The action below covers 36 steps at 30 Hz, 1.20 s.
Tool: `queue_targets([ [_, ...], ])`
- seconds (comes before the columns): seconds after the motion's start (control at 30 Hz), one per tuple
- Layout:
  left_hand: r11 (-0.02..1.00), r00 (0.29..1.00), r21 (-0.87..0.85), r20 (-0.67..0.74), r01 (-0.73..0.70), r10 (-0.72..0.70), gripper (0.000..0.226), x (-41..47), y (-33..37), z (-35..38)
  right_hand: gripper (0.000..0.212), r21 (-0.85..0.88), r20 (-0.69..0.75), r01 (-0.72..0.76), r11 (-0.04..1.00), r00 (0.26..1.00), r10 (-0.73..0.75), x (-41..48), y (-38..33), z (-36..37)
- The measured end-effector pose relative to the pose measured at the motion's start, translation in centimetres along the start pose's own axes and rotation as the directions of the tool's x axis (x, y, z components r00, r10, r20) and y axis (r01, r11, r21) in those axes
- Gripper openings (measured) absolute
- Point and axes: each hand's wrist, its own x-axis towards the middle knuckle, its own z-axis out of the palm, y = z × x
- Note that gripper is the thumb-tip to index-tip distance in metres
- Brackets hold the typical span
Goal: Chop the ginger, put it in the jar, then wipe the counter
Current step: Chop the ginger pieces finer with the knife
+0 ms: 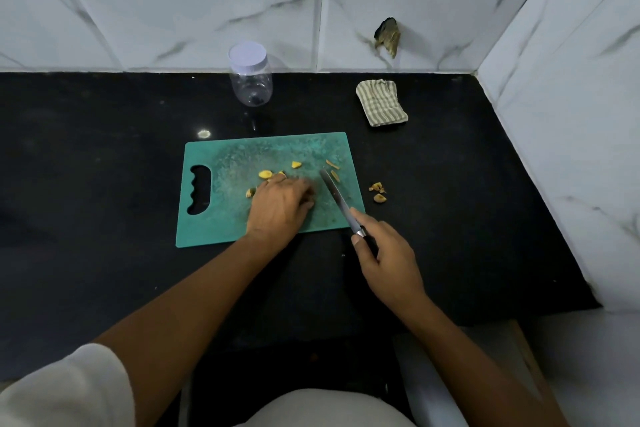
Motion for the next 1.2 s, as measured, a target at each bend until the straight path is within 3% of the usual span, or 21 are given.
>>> queue_targets([
  [0.4,0.977,0.990,-0.162,0.016,0.139,-0.138,0.013,-0.2,0.0,0.2,0.045,-0.026,0.021,-0.001,1.000,1.000,0.002,-1.1,0.1,0.8],
  [0.6,0.964,0.978,-0.165,0.030,0.210,-0.208,0.006,0.3,0.7,-0.1,0.047,-0.048,0.028,-0.007,0.999,1.000,0.009,-1.2,0.2,1.0],
  [0.87,0.964,0.979,-0.175,-0.004,0.198,-0.202,0.005,-0.1,0.7,0.4,0.050,-0.175,0.057,0.004,0.985,0.998,0.006,-1.3,-0.4,1.8],
  [1.2,0.965,0.983,-0.188,0.003,0.182,-0.185,0.004,0.1,0.5,0.5,0.050,-0.185,0.037,0.029,0.982,0.999,-0.022,-1.9,-0.1,2.2],
])
